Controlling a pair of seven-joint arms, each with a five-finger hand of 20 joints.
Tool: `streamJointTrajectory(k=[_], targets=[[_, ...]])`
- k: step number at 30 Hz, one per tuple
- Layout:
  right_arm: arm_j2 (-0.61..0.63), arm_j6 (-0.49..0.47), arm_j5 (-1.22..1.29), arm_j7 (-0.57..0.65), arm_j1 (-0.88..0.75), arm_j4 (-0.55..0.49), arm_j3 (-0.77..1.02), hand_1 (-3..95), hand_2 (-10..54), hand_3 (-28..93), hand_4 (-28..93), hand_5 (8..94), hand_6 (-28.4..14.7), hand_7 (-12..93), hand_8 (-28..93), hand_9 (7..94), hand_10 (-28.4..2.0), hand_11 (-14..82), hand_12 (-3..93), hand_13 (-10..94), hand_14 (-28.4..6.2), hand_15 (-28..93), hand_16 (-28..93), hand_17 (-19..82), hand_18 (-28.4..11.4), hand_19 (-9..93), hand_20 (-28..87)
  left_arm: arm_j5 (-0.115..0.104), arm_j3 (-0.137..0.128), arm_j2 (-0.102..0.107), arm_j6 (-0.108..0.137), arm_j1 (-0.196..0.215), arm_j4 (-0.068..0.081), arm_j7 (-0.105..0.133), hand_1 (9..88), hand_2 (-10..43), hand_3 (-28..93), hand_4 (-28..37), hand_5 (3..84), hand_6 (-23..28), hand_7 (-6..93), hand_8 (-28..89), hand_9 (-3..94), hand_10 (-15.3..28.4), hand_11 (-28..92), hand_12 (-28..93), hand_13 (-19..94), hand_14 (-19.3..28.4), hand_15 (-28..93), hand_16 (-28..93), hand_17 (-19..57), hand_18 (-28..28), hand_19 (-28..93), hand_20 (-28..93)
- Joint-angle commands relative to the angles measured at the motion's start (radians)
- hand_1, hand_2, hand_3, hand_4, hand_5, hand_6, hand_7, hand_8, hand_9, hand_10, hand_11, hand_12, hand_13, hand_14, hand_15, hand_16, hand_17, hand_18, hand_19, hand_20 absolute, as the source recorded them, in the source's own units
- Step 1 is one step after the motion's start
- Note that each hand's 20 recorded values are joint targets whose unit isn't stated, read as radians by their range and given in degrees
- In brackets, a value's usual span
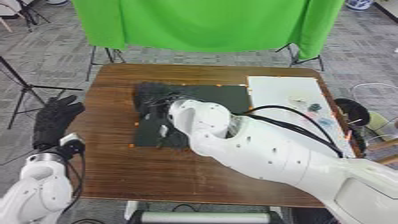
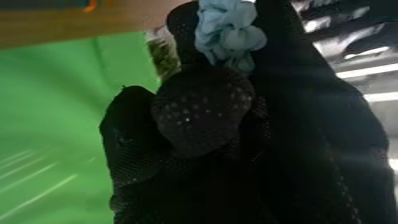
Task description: Arrange flowers
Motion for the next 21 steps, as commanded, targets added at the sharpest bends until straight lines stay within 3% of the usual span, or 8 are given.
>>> streamJointTrajectory(k=[1,5,9,11,12,14,16,21], targets=[[-0.071,-0.06,-0.084,-0.03,-0.044,0.039,-0.025,60.3,-9.5,60,-13,80.8,-0.8,22,6,89.5,-12.5,5.7,31.9,94,-1.5,54,30,68,-8.6,93,43,0.023,0.065,0.001,-0.017,-0.056,-0.021,0.007,22.0,29.1,65,-28.3,54.4,1.2,17.5,-9,54.0,13.9,23,13,42,15.8,24,-2,8.3,10.0,12,18],[-0.078,-0.068,-0.128,-0.035,-0.063,0.072,-0.017,60.1,-9.5,60,-14,80.4,-0.6,22,5,88.9,-12.2,5.6,30.9,94,-1.6,54,30,68,-8.8,93,44,0.024,0.066,-0.005,-0.017,-0.044,-0.032,0.011,22.1,28.8,65,-28.3,54.3,1.1,17.7,-9,53.8,13.9,23,13,42,15.9,24,-2,8.2,10.0,12,18],[-0.085,-0.064,-0.148,-0.016,-0.072,0.1,-0.01,59.9,-9.5,60,-14,79.9,-0.2,22,5,88.5,-12.1,5.6,30.1,94,-1.7,54,30,68,-8.8,93,44,0.027,0.066,-0.015,-0.028,-0.034,-0.033,0.011,22.4,27.4,66,-28.3,54.2,1.1,17.8,-9,53.8,14.0,23,13,42,15.9,24,-2,8.1,10.1,12,18],[-0.093,-0.058,-0.164,-0.018,-0.08,0.116,-0.003,59.8,-9.5,60,-15,79.5,0.0,22,5,88.0,-11.8,5.4,29.3,94,-1.7,54,30,68,-8.9,93,44,0.027,0.061,-0.027,-0.04,-0.016,-0.038,0.025,22.3,22.8,67,-28.3,54.0,1.0,17.9,-9,53.7,13.9,23,13,41,16.0,24,-2,8.0,10.1,12,18],[-0.095,-0.057,-0.172,-0.008,-0.085,0.12,0.0,59.7,-9.5,60,-15,79.3,0.2,22,5,87.7,-11.8,5.3,28.9,94,-1.7,54,30,68,-9.1,93,44,0.035,0.054,-0.038,-0.06,-0.006,-0.039,0.03,22.2,18.3,68,-28.3,53.7,1.1,17.7,-9,53.6,14.0,23,13,41,16.1,24,-2,7.9,10.2,12,18],[-0.097,-0.046,-0.192,-0.006,-0.087,0.13,0.002,59.3,-9.5,60,-15,79.0,0.3,22,4,86.5,-11.8,4.9,27.5,94,-1.8,54,30,68,-9.3,93,44,0.044,0.051,-0.049,-0.078,0.013,-0.043,0.046,22.1,10.1,69,-28.3,53.1,1.2,17.6,-9,53.1,13.9,23,13,41,16.1,24,-2,7.6,10.6,12,18],[-0.097,-0.049,-0.215,-0.012,-0.088,0.138,0.003,59.2,-9.5,60,-16,78.6,0.4,22,4,86.1,-11.7,5.1,26.8,94,-1.8,54,30,68,-9.3,93,44,0.061,0.038,-0.061,-0.096,0.039,-0.046,0.051,21.1,5.3,71,-28.3,52.6,1.2,17.4,-9,52.8,13.7,23,13,41,16.1,24,-2,7.5,10.7,12,18],[-0.091,-0.039,-0.212,-0.005,-0.086,0.146,0.003,58.9,-9.5,61,-16,78.1,0.7,22,3,85.1,-11.5,5.3,26.1,94,-1.8,54,31,67,-9.4,93,44,0.055,0.008,-0.09,-0.085,0.101,-0.065,0.064,19.9,1.9,71,-28.3,52.2,1.3,17.2,-8,52.5,13.5,23,13,41,16.0,23,-2,7.5,10.8,11,17]])
